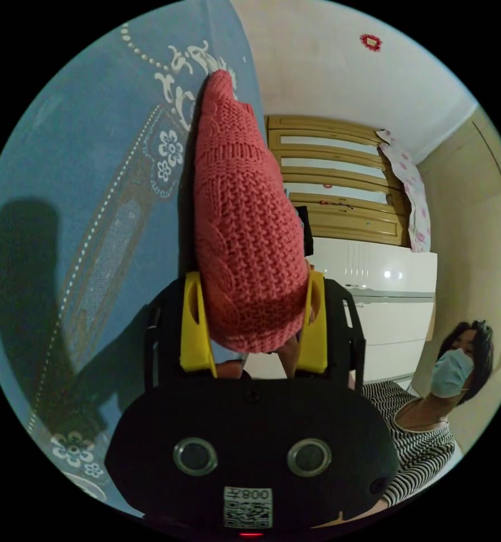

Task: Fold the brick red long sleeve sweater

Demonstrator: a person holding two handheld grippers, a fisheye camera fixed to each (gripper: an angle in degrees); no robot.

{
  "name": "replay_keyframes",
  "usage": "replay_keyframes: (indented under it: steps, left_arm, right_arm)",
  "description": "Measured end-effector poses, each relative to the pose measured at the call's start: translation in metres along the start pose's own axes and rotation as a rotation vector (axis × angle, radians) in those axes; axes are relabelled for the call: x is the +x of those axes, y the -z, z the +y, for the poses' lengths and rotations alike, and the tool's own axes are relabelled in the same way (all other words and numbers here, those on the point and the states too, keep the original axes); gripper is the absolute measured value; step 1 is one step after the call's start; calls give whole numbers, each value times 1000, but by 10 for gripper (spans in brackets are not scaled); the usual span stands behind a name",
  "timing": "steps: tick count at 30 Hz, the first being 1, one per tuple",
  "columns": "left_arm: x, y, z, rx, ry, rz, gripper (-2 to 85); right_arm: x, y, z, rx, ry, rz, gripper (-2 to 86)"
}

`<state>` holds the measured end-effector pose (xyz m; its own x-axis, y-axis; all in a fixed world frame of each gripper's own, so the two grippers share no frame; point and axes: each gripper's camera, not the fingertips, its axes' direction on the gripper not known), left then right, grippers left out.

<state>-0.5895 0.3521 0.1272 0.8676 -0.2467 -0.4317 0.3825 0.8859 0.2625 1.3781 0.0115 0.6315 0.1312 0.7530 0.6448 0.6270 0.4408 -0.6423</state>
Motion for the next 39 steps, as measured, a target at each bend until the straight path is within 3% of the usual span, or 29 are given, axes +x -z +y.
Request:
replay_keyframes:
  steps: [18,31,39]
  left_arm:
    - [-54,94,16,14,41,66,208]
    - [-70,109,131,-45,166,79,201]
    - [-79,96,154,24,217,99,222]
  right_arm:
    - [101,10,44,-10,-55,-178,74]
    - [117,54,166,-127,-90,-85,60]
    - [131,89,207,-63,-140,-125,71]
